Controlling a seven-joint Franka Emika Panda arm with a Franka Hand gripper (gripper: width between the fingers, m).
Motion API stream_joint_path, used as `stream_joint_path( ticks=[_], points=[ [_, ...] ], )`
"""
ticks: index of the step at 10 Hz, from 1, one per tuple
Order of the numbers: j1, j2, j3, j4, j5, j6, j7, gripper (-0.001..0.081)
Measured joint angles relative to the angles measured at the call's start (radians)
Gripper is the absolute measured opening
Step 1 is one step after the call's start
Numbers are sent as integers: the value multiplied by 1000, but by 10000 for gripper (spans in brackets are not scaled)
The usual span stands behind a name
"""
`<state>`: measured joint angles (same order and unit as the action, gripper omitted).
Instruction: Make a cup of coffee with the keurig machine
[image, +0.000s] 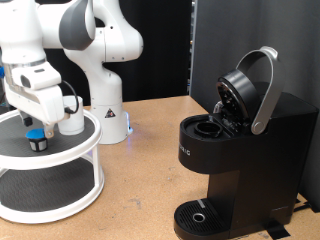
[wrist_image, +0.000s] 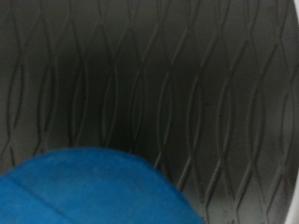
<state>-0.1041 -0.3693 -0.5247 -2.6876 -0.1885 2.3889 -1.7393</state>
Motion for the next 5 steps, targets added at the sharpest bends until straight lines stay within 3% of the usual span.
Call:
stream_joint_path(
  ticks=[5],
  points=[
    [4,34,0,-9,4,25,0,806]
  ],
)
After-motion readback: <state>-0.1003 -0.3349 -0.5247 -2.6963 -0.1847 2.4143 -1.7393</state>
